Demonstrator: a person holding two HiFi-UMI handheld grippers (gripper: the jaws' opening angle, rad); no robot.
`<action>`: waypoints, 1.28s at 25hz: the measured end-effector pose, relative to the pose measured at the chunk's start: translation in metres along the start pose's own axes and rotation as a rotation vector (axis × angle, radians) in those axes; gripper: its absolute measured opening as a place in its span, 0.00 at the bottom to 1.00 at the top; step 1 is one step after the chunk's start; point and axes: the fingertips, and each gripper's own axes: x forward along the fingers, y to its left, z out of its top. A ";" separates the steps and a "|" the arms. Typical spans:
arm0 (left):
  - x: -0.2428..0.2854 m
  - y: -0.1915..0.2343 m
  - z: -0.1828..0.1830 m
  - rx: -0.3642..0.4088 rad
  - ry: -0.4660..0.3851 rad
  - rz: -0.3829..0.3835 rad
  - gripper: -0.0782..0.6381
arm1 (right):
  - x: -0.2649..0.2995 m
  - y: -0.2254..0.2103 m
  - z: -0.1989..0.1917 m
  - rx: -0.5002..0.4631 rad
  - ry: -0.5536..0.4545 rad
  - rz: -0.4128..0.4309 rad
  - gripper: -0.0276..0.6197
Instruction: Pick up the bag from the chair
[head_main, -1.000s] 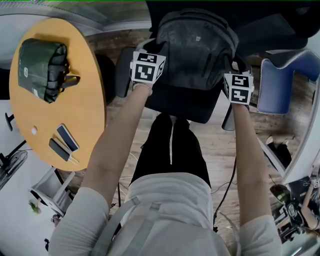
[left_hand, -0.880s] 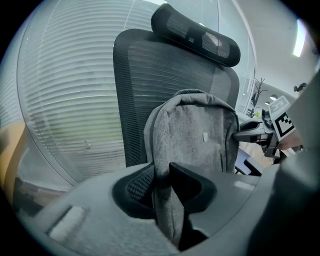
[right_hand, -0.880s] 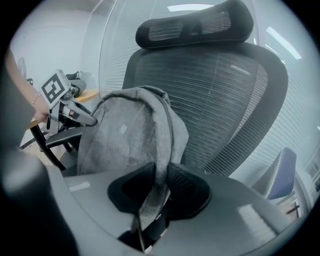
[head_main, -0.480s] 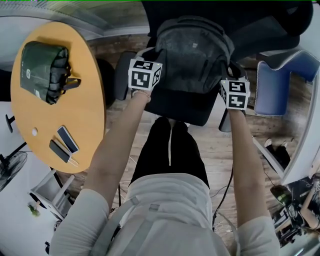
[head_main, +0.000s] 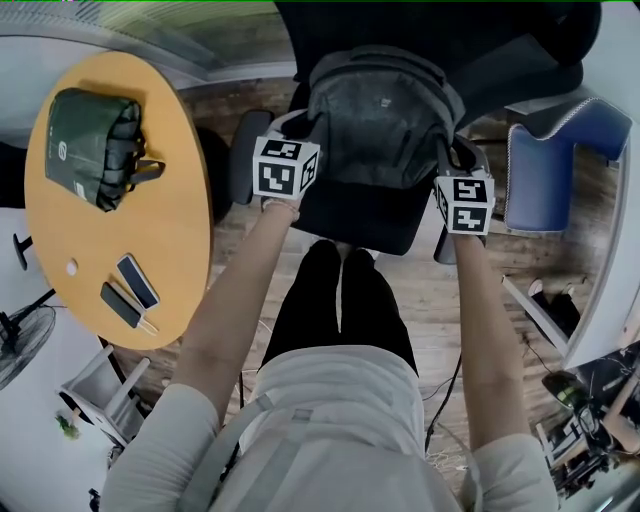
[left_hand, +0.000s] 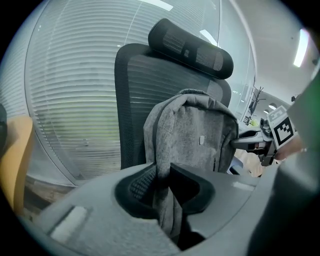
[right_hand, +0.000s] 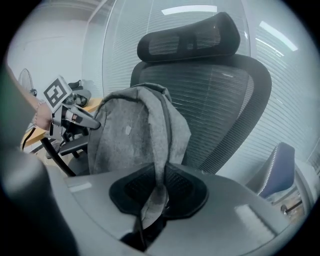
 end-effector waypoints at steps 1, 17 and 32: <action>-0.002 -0.001 0.002 0.001 -0.004 0.001 0.19 | -0.002 0.000 0.002 0.000 -0.005 0.001 0.12; -0.054 -0.012 0.042 0.026 -0.046 0.020 0.19 | -0.044 0.004 0.045 -0.031 -0.060 0.015 0.12; -0.118 -0.036 0.083 0.057 -0.119 0.024 0.19 | -0.111 0.010 0.084 -0.038 -0.129 -0.005 0.12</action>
